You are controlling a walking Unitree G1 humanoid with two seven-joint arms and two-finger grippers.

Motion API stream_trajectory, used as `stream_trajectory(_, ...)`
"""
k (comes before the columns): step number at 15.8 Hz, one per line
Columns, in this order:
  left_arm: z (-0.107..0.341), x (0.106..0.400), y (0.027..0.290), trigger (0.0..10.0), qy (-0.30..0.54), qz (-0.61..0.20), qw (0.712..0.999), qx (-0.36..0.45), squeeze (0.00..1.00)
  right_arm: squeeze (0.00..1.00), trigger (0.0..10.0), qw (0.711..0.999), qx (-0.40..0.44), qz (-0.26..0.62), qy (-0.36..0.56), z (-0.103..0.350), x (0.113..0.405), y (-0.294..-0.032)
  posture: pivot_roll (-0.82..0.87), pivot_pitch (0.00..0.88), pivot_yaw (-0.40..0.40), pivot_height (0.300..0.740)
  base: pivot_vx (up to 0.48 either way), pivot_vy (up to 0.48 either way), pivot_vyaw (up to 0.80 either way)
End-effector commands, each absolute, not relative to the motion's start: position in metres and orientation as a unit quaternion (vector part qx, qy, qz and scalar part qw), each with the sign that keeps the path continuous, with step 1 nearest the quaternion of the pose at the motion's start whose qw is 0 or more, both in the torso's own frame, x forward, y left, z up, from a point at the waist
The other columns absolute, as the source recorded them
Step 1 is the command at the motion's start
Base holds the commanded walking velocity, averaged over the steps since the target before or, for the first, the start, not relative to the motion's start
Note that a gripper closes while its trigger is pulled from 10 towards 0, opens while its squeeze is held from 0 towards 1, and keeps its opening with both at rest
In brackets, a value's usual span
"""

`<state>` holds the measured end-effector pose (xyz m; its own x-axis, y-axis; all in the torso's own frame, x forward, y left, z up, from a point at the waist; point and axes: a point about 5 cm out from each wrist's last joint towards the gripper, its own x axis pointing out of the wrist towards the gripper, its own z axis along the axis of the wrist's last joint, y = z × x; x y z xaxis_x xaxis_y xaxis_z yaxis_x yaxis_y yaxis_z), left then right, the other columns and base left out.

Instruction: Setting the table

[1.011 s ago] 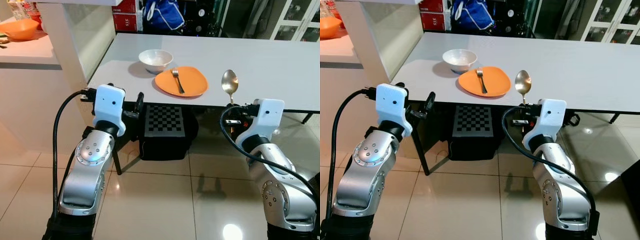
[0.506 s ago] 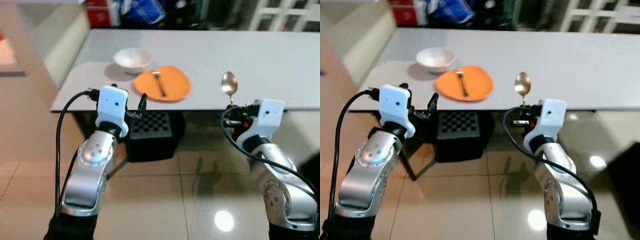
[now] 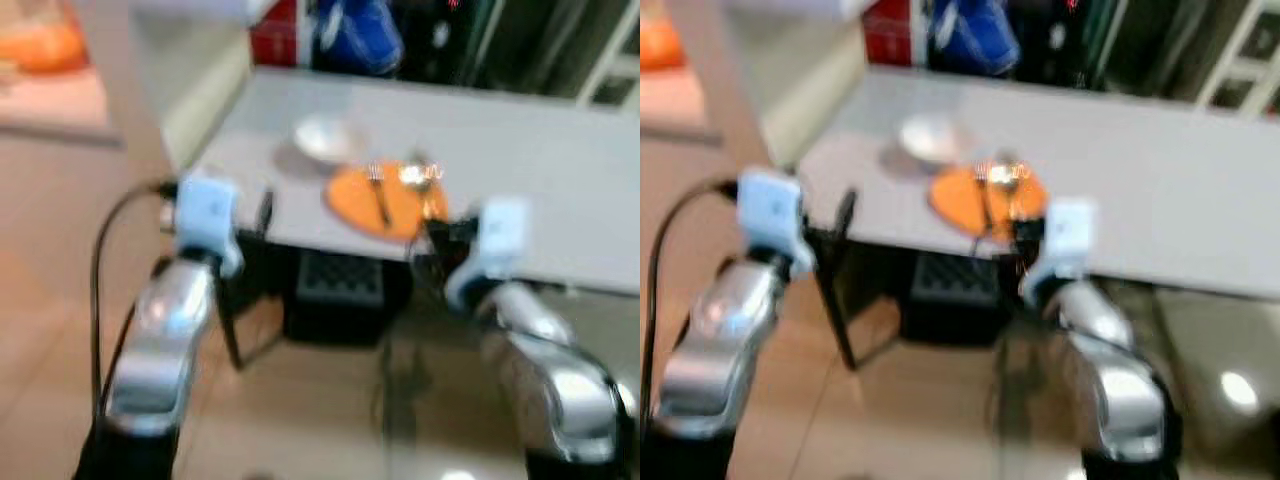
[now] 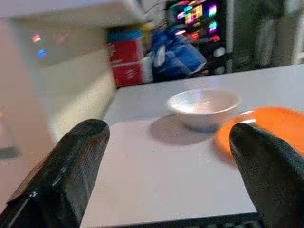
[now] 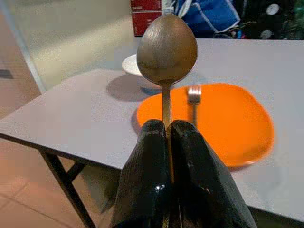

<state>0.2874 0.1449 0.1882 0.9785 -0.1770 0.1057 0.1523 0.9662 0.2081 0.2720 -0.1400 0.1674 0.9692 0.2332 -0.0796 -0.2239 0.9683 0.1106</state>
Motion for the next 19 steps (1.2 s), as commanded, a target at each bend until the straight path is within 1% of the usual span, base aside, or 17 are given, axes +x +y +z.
stream_trajectory(1, 0.1906, 0.2865, 0.1355, 10.0, -0.067, -0.101, 0.988, 0.098, 0.00, 0.00, 10.0, 0.994, 0.048, 0.089, 0.048, 0.1675, 0.2715, -0.1534, -0.01, 0.000, -0.014, 0.740, 0.360, 0.000, 0.00)
stream_trajectory(8, 0.1895, 0.2859, 0.1324, 10.0, -0.064, -0.115, 0.986, 0.099, 0.00, 0.00, 10.0, 0.994, 0.062, 0.066, 0.054, 0.1648, 0.2703, -0.1592, -0.01, 0.000, -0.006, 0.740, 0.360, 0.000, 0.00)
stream_trajectory(11, 0.1892, 0.2855, 0.1312, 10.0, -0.062, -0.120, 0.986, 0.099, 0.00, 0.00, 10.0, 0.994, 0.065, 0.062, 0.059, 0.1636, 0.2698, -0.1609, -0.01, 0.000, -0.005, 0.740, 0.361, 0.000, -0.80)
stream_trajectory(19, 0.1879, 0.2840, 0.1276, 10.0, -0.058, -0.138, 0.984, 0.097, 0.00, 0.00, 10.0, 0.994, 0.064, 0.054, 0.065, 0.1609, 0.2673, -0.1619, -0.02, 0.000, 0.006, 0.740, 0.363, 0.000, 0.00)
